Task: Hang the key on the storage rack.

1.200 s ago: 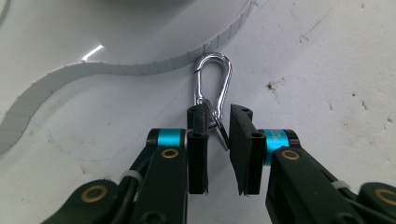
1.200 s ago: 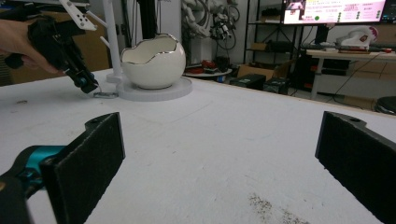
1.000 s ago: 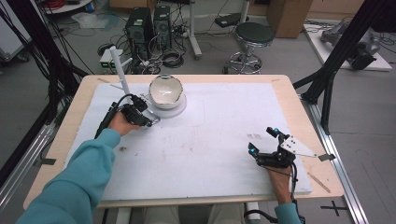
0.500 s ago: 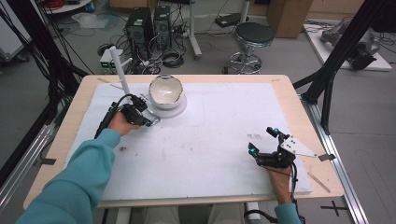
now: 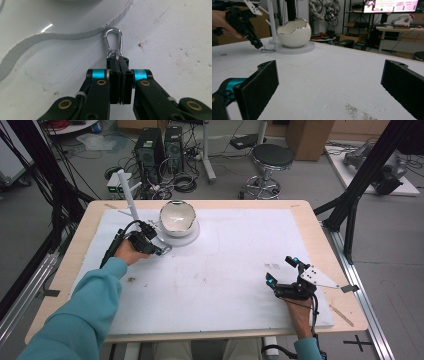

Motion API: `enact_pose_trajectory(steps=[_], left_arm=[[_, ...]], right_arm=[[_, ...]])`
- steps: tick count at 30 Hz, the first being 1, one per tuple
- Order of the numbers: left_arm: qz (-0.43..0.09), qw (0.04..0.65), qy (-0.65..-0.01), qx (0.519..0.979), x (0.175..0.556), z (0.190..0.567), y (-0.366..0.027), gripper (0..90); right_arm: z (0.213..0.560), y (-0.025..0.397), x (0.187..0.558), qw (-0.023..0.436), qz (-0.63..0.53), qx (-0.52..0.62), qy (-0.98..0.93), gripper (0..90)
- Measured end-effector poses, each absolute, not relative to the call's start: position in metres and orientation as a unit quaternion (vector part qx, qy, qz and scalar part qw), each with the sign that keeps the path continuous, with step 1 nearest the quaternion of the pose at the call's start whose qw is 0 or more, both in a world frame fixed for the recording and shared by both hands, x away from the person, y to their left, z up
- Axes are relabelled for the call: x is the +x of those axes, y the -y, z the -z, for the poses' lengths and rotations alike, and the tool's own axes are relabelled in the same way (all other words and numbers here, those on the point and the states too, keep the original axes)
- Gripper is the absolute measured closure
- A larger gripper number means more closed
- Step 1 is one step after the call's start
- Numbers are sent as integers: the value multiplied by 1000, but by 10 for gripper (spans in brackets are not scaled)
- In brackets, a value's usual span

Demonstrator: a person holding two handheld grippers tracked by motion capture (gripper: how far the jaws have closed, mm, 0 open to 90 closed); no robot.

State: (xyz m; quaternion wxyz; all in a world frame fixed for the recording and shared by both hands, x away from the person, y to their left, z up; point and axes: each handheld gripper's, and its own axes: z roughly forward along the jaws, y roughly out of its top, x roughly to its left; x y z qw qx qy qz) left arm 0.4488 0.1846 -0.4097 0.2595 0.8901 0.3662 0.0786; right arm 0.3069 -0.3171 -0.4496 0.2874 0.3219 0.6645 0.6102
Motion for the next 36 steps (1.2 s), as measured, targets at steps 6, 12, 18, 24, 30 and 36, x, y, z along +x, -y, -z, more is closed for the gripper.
enact_pose_trajectory(steps=[6, 12, 18, 24, 30, 36], left_arm=[[-77, 285, -359, 886, 445, 401, -191, 884], [-81, 323, -354, 874, 439, 384, -205, 884], [-93, 358, -352, 860, 428, 367, -224, 884], [-103, 390, -355, 843, 419, 353, -243, 884], [-125, 393, -344, 844, 414, 334, -259, 884], [-135, 402, -347, 836, 413, 315, -273, 884]], right_arm=[[450, 317, 307, 288, -609, 322, -665, 6], [450, 317, 307, 287, -610, 323, -664, 6], [450, 317, 307, 285, -611, 325, -663, 6], [450, 317, 307, 286, -611, 325, -663, 6], [450, 317, 307, 287, -610, 326, -663, 6], [450, 317, 307, 287, -610, 325, -663, 6]])
